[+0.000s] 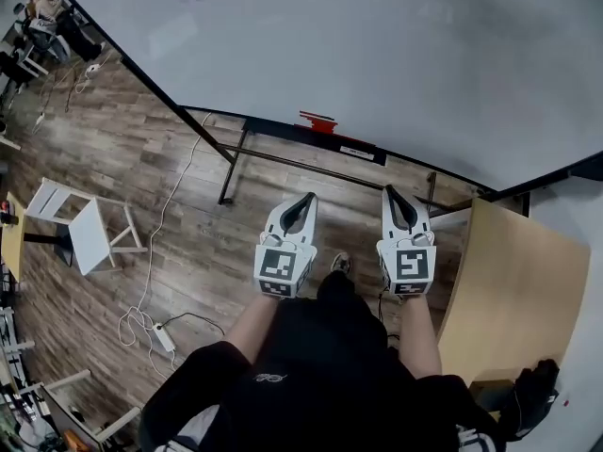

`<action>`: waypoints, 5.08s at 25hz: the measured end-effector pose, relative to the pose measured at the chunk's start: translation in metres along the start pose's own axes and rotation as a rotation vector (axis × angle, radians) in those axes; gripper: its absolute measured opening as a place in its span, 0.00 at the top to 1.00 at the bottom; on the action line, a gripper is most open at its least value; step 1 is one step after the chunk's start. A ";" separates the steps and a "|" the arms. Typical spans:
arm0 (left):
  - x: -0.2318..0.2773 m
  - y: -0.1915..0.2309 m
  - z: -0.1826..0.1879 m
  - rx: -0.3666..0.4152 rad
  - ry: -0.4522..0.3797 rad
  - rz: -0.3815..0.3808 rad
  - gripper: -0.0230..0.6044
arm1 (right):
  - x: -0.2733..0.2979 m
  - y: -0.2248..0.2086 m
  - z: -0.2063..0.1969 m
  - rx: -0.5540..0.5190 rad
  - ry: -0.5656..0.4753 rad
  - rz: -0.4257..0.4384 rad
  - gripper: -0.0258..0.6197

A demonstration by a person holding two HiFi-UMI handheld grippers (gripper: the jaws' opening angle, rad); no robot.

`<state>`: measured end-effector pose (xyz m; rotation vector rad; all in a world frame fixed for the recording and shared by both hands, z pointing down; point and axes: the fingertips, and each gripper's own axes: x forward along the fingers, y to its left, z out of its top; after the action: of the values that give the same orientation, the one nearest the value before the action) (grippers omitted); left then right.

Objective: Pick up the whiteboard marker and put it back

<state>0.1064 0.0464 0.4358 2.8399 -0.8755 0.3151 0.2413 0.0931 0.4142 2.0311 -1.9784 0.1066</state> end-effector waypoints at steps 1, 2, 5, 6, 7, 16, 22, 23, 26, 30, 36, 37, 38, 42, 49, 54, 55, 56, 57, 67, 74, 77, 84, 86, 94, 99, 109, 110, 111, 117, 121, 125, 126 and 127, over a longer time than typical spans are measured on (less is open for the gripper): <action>0.007 -0.001 -0.001 -0.004 0.006 0.006 0.95 | 0.007 -0.004 -0.003 0.000 0.007 0.021 0.96; 0.014 -0.002 -0.002 -0.008 0.011 0.014 0.95 | 0.014 -0.007 -0.005 -0.002 0.012 0.041 0.96; 0.029 -0.003 -0.009 -0.021 0.034 0.043 0.95 | 0.033 -0.015 -0.017 -0.009 0.032 0.089 0.96; 0.032 -0.004 -0.013 -0.024 0.046 0.050 0.95 | 0.038 -0.015 -0.022 -0.013 0.044 0.101 0.96; 0.033 -0.003 -0.017 -0.027 0.061 0.057 0.95 | 0.043 -0.015 -0.026 -0.024 0.058 0.110 0.96; 0.042 0.032 -0.045 -0.083 0.132 0.107 0.95 | 0.100 0.016 -0.060 -0.236 0.200 0.224 0.96; 0.066 0.061 -0.080 -0.103 0.186 0.090 0.95 | 0.137 0.023 -0.075 -0.306 0.310 0.244 0.96; 0.073 0.064 -0.085 -0.114 0.192 0.085 0.95 | 0.144 0.023 -0.079 -0.333 0.333 0.246 0.96; 0.085 0.071 -0.087 -0.143 0.189 0.068 0.95 | 0.162 0.026 -0.092 -0.435 0.419 0.273 0.96; 0.089 0.081 -0.095 -0.166 0.202 0.052 0.95 | 0.180 0.030 -0.111 -0.557 0.514 0.306 0.95; 0.083 0.116 -0.114 -0.213 0.244 0.105 0.95 | 0.201 0.036 -0.137 -0.683 0.642 0.358 0.76; 0.082 0.123 -0.116 -0.215 0.244 0.113 0.95 | 0.206 0.035 -0.143 -0.702 0.660 0.356 0.76; 0.082 0.129 -0.118 -0.215 0.244 0.122 0.95 | 0.211 0.035 -0.149 -0.719 0.677 0.357 0.76; 0.072 0.149 -0.123 -0.234 0.243 0.172 0.95 | 0.224 0.039 -0.167 -0.753 0.722 0.400 0.75; 0.061 0.160 -0.124 -0.244 0.246 0.218 0.95 | 0.235 0.034 -0.184 -0.838 0.771 0.386 0.75; 0.058 0.159 -0.130 -0.250 0.264 0.221 0.95 | 0.237 0.036 -0.191 -0.858 0.794 0.394 0.75; 0.058 0.159 -0.132 -0.253 0.267 0.220 0.95 | 0.237 0.037 -0.192 -0.864 0.798 0.393 0.75; 0.059 0.158 -0.133 -0.254 0.270 0.219 0.95 | 0.237 0.036 -0.194 -0.868 0.802 0.393 0.75; 0.060 0.157 -0.133 -0.254 0.273 0.218 0.95 | 0.237 0.036 -0.196 -0.869 0.805 0.393 0.76; 0.066 0.156 -0.128 -0.228 0.280 0.209 0.95 | 0.236 0.036 -0.198 -0.893 0.801 0.393 0.85; 0.069 0.150 -0.128 -0.218 0.279 0.204 0.95 | 0.234 0.031 -0.197 -0.873 0.778 0.385 0.87; 0.067 0.146 -0.128 -0.215 0.280 0.200 0.95 | 0.232 0.031 -0.195 -0.876 0.770 0.382 0.87; 0.066 0.139 -0.127 -0.205 0.270 0.202 0.95 | 0.230 0.026 -0.186 -0.884 0.717 0.348 0.86; 0.066 0.137 -0.123 -0.201 0.266 0.199 0.95 | 0.229 0.025 -0.182 -0.885 0.706 0.344 0.86; 0.066 0.127 -0.121 -0.196 0.266 0.191 0.95 | 0.223 0.027 -0.181 -0.885 0.686 0.343 0.87; 0.068 0.126 -0.122 -0.193 0.267 0.189 0.95 | 0.220 0.031 -0.185 -0.874 0.667 0.334 0.88; 0.076 0.114 -0.113 -0.180 0.247 0.169 0.95 | 0.205 0.043 -0.157 -0.779 0.554 0.342 0.88; 0.077 0.112 -0.111 -0.175 0.242 0.166 0.95 | 0.202 0.045 -0.153 -0.758 0.536 0.345 0.88; 0.077 0.110 -0.108 -0.170 0.238 0.163 0.95 | 0.199 0.047 -0.149 -0.741 0.519 0.348 0.88; 0.076 0.094 -0.084 -0.139 0.178 0.186 0.95 | 0.170 0.052 -0.122 -0.565 0.419 0.365 0.88; 0.072 0.075 -0.072 -0.127 0.161 0.180 0.95 | 0.145 0.047 -0.091 -0.299 0.331 0.365 0.88; 0.074 0.062 -0.054 -0.104 0.123 0.182 0.95 | 0.119 0.030 -0.051 -0.022 0.199 0.341 0.88; 0.073 0.058 -0.047 -0.100 0.108 0.185 0.95 | 0.110 0.023 -0.039 0.026 0.151 0.327 0.88; 0.071 0.054 -0.039 -0.098 0.091 0.189 0.95 | 0.101 0.016 -0.026 0.062 0.101 0.311 0.88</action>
<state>0.1267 -0.0274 0.4954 2.6366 -1.1103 0.4088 0.2342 0.0030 0.4680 1.7002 -2.2344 0.3341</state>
